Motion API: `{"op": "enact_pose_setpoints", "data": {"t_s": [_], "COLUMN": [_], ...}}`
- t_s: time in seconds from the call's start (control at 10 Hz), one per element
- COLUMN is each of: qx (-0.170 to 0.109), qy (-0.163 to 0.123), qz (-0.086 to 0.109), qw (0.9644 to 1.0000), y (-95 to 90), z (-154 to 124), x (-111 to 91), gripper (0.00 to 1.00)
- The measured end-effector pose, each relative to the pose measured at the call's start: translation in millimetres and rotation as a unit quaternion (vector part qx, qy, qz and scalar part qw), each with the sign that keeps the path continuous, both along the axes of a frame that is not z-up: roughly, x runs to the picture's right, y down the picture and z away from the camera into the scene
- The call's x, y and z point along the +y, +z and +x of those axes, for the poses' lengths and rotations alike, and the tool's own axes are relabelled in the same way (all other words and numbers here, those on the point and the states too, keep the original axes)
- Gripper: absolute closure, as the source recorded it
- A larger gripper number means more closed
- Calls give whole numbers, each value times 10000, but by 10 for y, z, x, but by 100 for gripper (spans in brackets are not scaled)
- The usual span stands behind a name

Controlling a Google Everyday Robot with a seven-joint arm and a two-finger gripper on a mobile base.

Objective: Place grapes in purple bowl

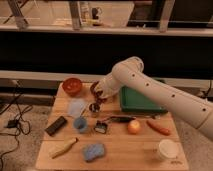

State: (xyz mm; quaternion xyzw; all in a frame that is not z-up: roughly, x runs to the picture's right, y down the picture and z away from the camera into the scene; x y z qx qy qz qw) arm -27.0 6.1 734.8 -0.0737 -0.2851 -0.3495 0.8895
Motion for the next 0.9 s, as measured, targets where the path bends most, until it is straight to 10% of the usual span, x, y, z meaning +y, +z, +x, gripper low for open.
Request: {"op": "enact_pose_setpoints", "data": {"t_s": [0.9], "qx": [5], "qy": [-57], "qz": [240], "qw": [9997], "y": [295], "z": [-31], "x": [-492], "gripper": [91]}}
